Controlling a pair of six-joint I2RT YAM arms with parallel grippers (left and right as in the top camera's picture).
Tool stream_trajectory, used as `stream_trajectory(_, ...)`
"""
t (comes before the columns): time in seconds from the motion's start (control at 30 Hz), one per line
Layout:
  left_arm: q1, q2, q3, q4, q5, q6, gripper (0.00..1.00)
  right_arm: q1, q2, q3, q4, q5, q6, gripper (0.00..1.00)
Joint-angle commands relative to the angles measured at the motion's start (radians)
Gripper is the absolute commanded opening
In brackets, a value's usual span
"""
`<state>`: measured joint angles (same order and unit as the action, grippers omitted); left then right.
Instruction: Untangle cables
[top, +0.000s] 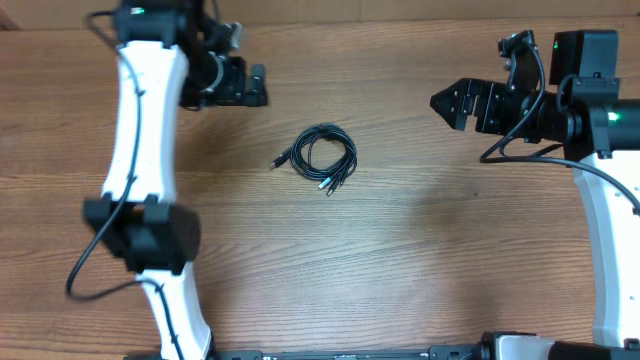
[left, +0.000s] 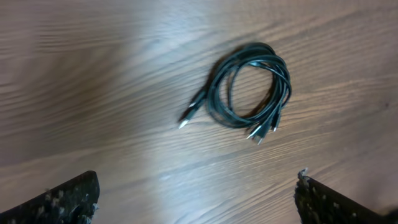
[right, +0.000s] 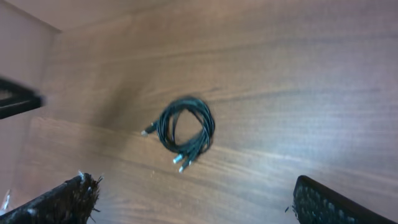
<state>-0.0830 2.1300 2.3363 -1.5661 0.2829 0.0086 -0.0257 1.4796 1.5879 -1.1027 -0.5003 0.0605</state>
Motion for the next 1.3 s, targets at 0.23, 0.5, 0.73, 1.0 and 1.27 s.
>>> stream_trajectory(0.23, -0.166, 0.257, 0.015, 0.069, -0.104, -0.035, 1.0, 0.0, -0.011, 0.029, -0.093, 0.1, -0.046, 0.97)
stream_trajectory(0.5, -0.216, 0.391, 0.015, 0.089, -0.158, -0.093, 1.0, 0.0, -0.011, 0.029, -0.105, 0.1, -0.052, 0.94)
stream_trajectory(0.73, -0.232, 0.442, 0.014, 0.123, -0.233, -0.176, 0.94, 0.0, -0.011, 0.029, -0.119, 0.1, -0.068, 0.86)
stream_trajectory(1.0, -0.24, 0.442, 0.016, 0.146, -0.196, -0.196, 0.58, 0.0, -0.011, 0.029, -0.122, 0.1, -0.069, 0.75)
stream_trajectory(1.27, -0.239, 0.442, 0.018, 0.139, -0.19, -0.196, 0.07, 0.0, -0.011, 0.028, -0.122, 0.1, -0.069, 0.75)
